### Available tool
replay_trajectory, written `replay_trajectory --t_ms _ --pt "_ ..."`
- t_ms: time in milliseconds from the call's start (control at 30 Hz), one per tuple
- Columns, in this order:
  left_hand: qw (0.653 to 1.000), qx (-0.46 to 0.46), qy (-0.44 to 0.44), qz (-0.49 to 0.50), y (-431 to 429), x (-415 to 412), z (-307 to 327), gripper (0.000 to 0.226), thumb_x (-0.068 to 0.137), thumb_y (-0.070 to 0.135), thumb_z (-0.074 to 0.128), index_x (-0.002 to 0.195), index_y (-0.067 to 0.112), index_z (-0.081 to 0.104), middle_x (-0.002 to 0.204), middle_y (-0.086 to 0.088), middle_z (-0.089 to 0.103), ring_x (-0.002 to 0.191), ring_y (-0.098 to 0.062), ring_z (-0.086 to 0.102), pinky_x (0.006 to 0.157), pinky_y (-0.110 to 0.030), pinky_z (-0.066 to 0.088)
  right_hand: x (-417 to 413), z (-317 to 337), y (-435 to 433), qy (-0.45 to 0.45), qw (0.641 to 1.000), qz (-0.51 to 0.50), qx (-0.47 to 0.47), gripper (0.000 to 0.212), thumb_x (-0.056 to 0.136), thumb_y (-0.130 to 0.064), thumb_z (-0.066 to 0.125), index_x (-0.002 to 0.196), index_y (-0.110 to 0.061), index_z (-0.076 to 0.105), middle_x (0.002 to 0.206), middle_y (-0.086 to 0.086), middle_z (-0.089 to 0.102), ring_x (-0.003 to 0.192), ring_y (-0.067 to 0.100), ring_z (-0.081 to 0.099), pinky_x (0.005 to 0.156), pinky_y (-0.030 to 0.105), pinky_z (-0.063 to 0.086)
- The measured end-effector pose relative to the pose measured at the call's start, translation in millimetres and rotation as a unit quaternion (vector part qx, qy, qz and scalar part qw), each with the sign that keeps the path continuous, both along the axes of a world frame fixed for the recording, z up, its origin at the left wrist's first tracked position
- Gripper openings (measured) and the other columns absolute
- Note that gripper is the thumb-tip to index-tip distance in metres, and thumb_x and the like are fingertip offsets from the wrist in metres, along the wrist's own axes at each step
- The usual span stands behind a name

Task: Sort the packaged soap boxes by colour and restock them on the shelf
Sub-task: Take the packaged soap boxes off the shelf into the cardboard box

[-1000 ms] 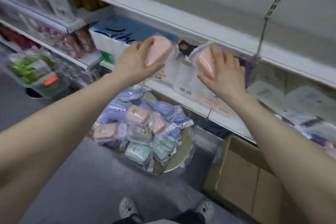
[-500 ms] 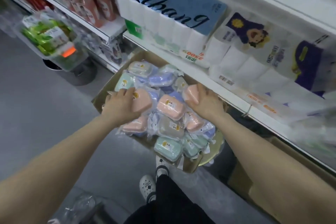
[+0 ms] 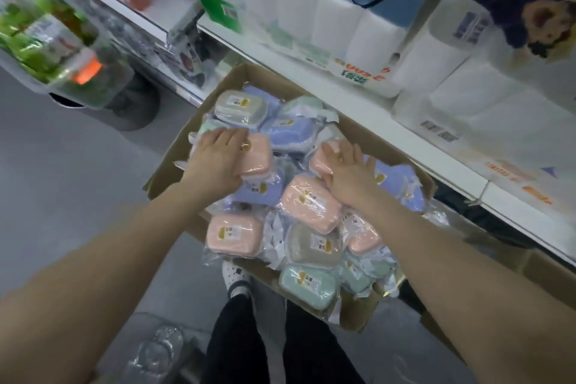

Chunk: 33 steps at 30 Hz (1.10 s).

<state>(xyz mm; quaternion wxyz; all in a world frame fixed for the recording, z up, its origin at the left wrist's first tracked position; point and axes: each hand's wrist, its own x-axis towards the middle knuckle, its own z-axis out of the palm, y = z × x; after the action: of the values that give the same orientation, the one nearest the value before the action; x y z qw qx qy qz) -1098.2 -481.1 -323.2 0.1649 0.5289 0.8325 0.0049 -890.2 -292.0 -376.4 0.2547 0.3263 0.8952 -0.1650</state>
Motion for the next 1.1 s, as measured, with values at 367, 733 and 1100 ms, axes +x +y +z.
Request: replay_trajectory --t_ms 367,733,1100 --pt "0.977 -0.157 0.005 -0.146 66 -43 -34 0.089 0.088 -0.002 0.052 0.154 0.025 -0.002 0.162 0.002 0.002 0.148 -0.028 0.003 0.119 -0.042 0.011 7 -3 -23 0.147 0.984 -0.073 0.072 0.067 0.091 -0.048 0.051 0.147 -0.015 0.035 0.148 0.018 0.039 0.136 0.042 0.035 0.108 0.059 0.028" --pt "0.954 -0.195 -0.028 -0.227 80 -89 -35 0.092 0.087 0.000 0.057 0.154 0.017 -0.003 0.161 -0.005 0.009 0.148 -0.029 0.006 0.120 -0.043 0.010 3 -3 -11 0.058 0.982 -0.166 0.072 0.097 0.077 -0.063 0.064 0.152 -0.020 0.022 0.148 0.012 0.034 0.140 0.032 0.031 0.113 0.051 0.026" --pt "0.978 -0.090 -0.054 -0.181 64 -84 4 0.086 0.065 0.028 0.080 0.137 0.012 0.036 0.131 -0.016 0.040 0.116 -0.039 0.048 0.093 -0.050 0.047 3 43 -29 0.060 0.969 -0.189 0.150 0.098 0.068 -0.046 0.079 0.148 -0.015 0.030 0.131 0.014 0.046 0.118 0.035 0.048 0.096 0.045 0.037"
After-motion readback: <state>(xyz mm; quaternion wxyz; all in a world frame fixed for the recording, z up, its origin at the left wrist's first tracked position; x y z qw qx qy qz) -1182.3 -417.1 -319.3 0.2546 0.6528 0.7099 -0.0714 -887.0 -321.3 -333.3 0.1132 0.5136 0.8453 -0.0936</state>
